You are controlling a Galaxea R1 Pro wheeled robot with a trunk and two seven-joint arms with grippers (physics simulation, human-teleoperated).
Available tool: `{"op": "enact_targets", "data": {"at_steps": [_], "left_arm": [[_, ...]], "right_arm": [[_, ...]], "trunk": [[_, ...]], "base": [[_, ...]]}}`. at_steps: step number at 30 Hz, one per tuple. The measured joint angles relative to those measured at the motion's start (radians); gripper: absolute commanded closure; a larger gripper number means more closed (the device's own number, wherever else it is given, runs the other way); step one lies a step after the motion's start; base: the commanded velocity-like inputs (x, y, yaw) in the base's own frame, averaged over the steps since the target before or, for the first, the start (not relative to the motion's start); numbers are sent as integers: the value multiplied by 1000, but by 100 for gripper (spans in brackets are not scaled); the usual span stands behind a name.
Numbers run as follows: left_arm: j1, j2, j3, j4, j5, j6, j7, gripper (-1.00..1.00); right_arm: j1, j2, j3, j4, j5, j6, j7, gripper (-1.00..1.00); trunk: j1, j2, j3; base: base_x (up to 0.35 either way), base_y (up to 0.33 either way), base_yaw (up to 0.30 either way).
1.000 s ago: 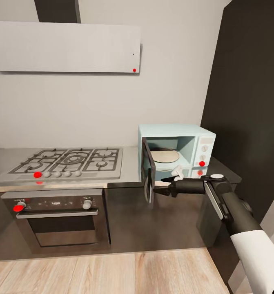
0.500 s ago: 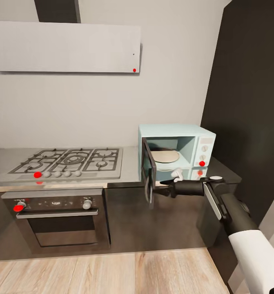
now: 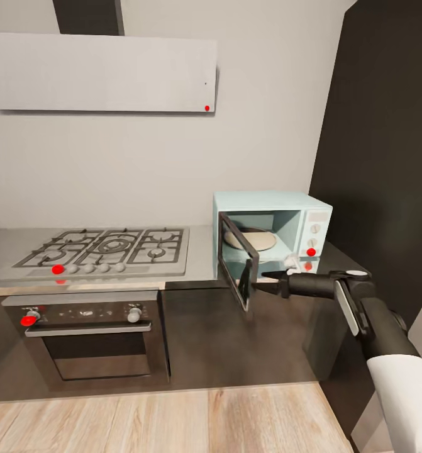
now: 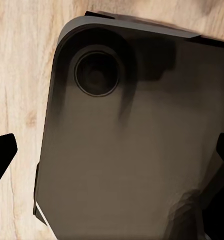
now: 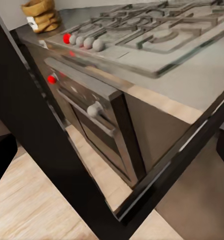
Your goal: In the kitchen, take the popcorn bag from the countertop, put it into the microwave, and heat it until the popcorn is cooked so the cooked popcorn ends up inside the bag.
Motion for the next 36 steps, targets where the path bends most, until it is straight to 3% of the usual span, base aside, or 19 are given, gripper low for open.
{"op": "enact_targets", "data": {"at_steps": [10, 13, 15, 18, 23, 26, 33, 34, 36], "left_arm": [[0, 0, 0, 0, 0, 0, 0, -100], [0, 0, 0, 0, 0, 0, 0, -100], [0, 0, 0, 0, 0, 0, 0, -100], [0, 0, 0, 0, 0, -1, 0, -100], [0, 0, 0, 0, 0, 0, 0, -100], [0, 0, 0, 0, 0, -1, 0, -100], [0, 0, 0, 0, 0, 0, 0, -100], [0, 0, 0, 0, 0, -1, 0, -100], [0, 0, 0, 0, 0, 0, 0, -100]], "right_arm": [[-1, 1, 1, -1, 4, 0, 0, -100], [-1, 14, 11, -3, 1, 1, -7, -100], [-1, 19, 56, -7, 0, 3, -35, -100], [-1, 22, 88, -9, 12, -8, 15, -100], [-1, 24, 214, -11, 12, -9, 26, -100], [-1, 22, 224, -11, 14, -10, 25, -100], [-1, 0, 221, -1, 20, -40, 30, -100], [-1, -11, 220, 0, 16, -61, 29, -100], [-1, -62, 220, 9, 13, -107, 23, -100]], "trunk": [[0, 0, 0], [0, 0, 0], [0, 0, 0], [0, 0, 0], [0, 0, 0], [0, 0, 0], [0, 0, 0], [0, 0, 0], [0, 0, 0]], "base": [[0, 0, 0], [0, 0, 0], [0, 0, 0], [0, 0, 0], [0, 0, 0], [0, 0, 0], [0, 0, 0], [0, 0, 0], [0, 0, 0]]}}
